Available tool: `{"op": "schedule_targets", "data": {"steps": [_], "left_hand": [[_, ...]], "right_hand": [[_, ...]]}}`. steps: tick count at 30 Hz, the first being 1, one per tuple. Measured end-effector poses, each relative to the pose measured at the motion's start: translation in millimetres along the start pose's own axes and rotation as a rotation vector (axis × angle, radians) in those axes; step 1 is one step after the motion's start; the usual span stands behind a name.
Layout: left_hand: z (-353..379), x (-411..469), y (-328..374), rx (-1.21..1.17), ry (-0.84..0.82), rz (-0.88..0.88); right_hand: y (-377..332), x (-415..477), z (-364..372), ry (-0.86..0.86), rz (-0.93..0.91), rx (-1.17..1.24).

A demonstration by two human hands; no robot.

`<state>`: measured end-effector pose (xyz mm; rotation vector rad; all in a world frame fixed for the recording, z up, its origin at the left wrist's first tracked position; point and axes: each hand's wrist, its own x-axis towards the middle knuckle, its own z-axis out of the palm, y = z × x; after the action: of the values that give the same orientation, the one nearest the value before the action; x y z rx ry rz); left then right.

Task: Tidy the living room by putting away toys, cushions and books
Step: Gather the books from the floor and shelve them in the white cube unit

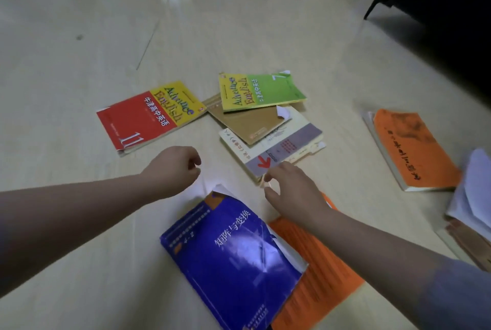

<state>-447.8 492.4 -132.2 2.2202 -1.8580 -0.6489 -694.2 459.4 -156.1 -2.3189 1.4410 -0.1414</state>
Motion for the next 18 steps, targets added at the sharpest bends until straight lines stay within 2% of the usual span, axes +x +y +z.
{"op": "schedule_targets", "data": {"steps": [3, 7, 11, 18], "left_hand": [[1.9, 30.9, -33.5, 0.028, 0.092, 0.012], [2.9, 66.1, -70.6, 0.11, 0.126, 0.025], [11.2, 99.5, -106.5, 0.129, 0.195, 0.022], [21.9, 124.8, -133.1, 0.167, 0.263, 0.017]], "right_hand": [[-8.6, 32.1, 7.0, 0.021, 0.007, -0.032], [-22.3, 68.6, 13.3, 0.087, 0.029, -0.026], [-35.0, 116.5, 21.7, 0.063, 0.019, -0.124], [-45.5, 188.4, 32.3, 0.071, 0.06, -0.2]]}}
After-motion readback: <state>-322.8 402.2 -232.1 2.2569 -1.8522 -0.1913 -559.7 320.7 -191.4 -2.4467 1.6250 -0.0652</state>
